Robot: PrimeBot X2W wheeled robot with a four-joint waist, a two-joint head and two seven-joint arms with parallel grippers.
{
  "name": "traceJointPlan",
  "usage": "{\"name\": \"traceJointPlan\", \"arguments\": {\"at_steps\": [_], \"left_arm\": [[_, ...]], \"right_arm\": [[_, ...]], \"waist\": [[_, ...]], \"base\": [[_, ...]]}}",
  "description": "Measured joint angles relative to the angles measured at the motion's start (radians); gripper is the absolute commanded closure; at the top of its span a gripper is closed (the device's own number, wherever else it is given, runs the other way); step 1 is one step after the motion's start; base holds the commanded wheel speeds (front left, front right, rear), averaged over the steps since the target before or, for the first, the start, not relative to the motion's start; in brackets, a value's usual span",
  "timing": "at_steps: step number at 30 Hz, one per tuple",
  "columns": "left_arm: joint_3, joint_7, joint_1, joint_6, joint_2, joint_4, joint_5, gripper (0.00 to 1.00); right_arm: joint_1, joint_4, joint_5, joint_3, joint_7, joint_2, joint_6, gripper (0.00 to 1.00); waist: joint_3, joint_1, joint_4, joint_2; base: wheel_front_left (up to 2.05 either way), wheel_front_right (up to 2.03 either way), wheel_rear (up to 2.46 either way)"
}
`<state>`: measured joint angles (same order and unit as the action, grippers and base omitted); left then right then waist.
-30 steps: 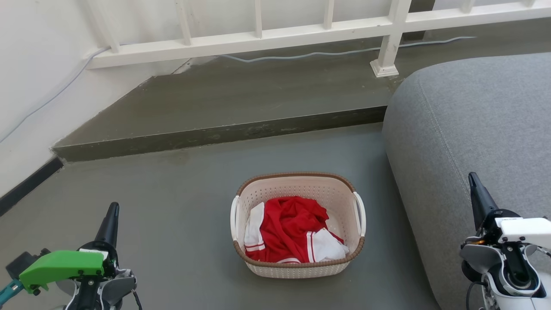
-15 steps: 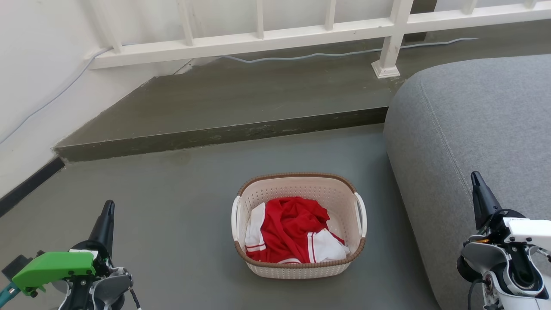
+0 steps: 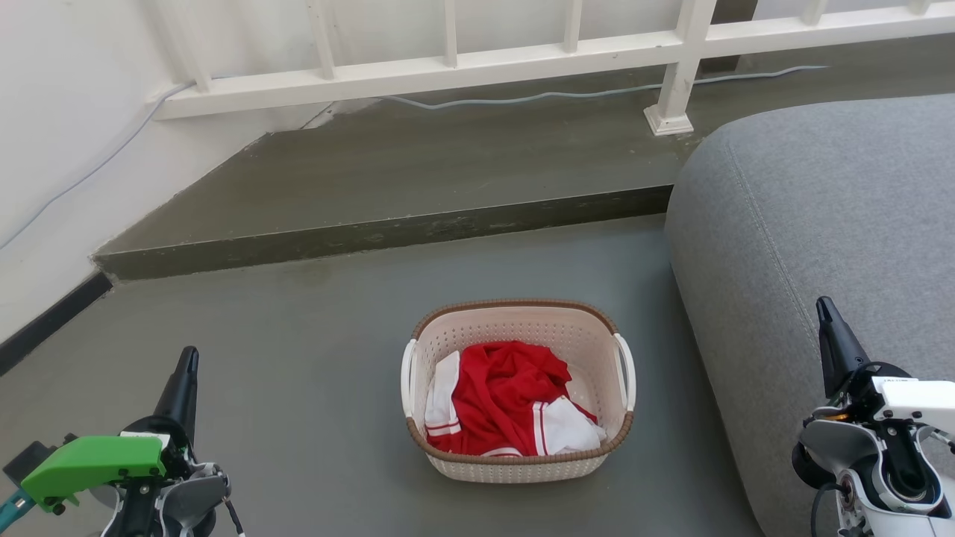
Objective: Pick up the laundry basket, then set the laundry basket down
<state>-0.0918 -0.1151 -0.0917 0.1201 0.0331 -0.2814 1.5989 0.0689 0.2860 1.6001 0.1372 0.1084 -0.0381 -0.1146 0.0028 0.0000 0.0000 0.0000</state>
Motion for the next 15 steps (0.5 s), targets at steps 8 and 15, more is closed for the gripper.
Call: {"name": "traceJointPlan", "arguments": {"at_steps": [8, 15], "left_arm": [[0.0, 0.0, 0.0, 0.0, 0.0, 0.001, 0.0, 1.0], [0.001, 0.0, 0.0, 0.0, 0.0, 0.001, 0.0, 1.0]], "right_arm": [[0.0, -0.001, 0.0, 0.0, 0.0, 0.0, 0.0, 1.0], [0.0, -0.001, 0.0, 0.0, 0.0, 0.0, -0.001, 1.0]], "waist": [[0.0, 0.0, 0.0, 0.0], [0.0, 0.0, 0.0, 0.0]], "base": [[0.0, 0.0, 0.0], [0.0, 0.0, 0.0]]}}
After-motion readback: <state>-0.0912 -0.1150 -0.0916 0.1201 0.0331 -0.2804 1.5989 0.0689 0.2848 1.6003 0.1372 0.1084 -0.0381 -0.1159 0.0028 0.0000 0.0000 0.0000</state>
